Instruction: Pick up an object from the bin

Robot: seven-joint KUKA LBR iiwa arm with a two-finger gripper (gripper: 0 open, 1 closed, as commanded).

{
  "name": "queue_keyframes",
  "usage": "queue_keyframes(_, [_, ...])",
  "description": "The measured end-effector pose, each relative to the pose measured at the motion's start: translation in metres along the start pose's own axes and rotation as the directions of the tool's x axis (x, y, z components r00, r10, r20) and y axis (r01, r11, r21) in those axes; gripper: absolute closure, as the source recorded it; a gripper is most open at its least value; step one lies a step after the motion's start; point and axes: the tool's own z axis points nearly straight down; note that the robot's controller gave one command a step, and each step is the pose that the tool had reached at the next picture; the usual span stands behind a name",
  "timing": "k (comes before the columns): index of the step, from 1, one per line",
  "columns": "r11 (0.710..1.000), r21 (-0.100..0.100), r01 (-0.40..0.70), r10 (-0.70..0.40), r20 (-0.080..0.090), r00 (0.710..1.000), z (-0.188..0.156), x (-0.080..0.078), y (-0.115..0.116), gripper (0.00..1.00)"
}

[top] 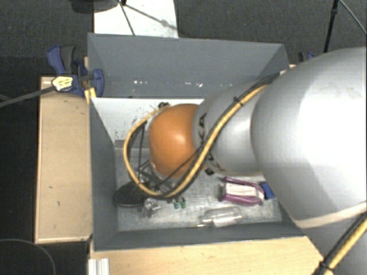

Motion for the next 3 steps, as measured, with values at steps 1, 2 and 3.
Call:
queue_keyframes(1, [0.998, 0.001, 0.065, -0.065, 0.008, 0.998, -0.117, -0.021, -0.014, 1.00])
queue_keyframes(2, [0.942, 0.005, 0.335, -0.335, 0.004, 0.942, -0.187, 0.024, -0.107, 1.00])
queue_keyframes(3, [0.854, 0.003, 0.520, -0.520, 0.005, 0.854, -0.232, 0.033, -0.078, 1.00])
